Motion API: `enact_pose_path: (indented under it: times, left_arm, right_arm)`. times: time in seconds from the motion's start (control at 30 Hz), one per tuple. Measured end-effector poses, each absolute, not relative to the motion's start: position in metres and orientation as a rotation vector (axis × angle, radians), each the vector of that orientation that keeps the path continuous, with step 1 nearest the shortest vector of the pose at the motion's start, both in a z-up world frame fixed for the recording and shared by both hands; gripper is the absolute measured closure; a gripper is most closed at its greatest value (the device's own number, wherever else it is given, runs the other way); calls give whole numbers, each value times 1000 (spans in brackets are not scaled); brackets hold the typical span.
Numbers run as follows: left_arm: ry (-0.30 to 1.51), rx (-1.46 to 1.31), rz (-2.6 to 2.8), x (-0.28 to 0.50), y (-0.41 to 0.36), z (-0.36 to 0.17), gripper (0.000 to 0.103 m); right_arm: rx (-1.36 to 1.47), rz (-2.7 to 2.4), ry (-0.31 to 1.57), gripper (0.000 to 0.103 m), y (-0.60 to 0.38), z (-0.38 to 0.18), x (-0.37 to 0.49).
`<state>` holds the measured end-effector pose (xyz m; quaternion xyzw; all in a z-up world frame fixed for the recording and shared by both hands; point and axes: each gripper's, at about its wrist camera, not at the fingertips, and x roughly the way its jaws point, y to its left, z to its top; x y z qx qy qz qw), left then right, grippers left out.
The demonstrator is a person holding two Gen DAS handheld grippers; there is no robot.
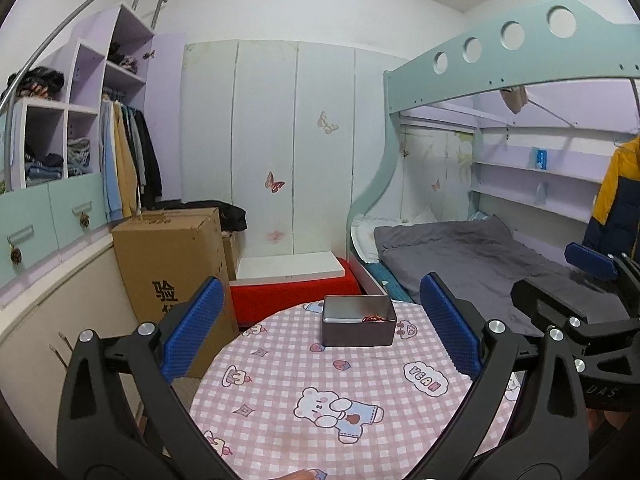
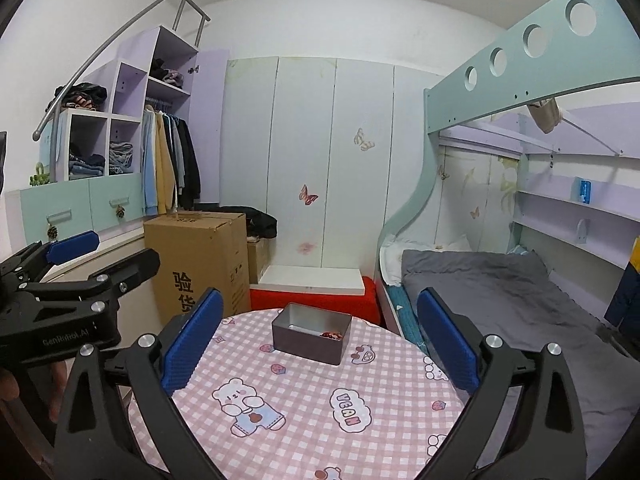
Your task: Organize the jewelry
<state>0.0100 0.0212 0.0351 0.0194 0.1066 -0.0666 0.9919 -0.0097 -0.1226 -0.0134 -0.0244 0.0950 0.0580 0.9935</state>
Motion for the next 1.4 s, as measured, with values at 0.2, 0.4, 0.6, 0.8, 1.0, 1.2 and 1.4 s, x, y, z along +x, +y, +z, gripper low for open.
enact_pose_path:
  times: [0.2,0.4,0.6,0.8,1.0,1.2,1.4]
  left_arm:
    - [202,74,-134,4,13,39,7]
    - [197,84,-127,2,11,43,7]
    - [179,88,-120,-3,13,48,7]
    - [175,86,-115,-6,14,51,7]
    - [168,79,-112,-10,13,51,7]
    - [168,83,-101,-11,13,53,7]
    - [172,79,-102,-12,12,52,7]
  right_arm:
    - [-49,102,165,9,-125,-8,-19]
    - [-45,97,156,9,-127,-2,-23]
    - [-38,98,147,8,-128,0,-26]
    - [-38,96,140,8,-126,3,-30]
    - [-44,99,133,8,-122,7,-33]
    - [-39,105,138,8,-122,6,-33]
    - [-38,102,140,8,-121,5,-32]
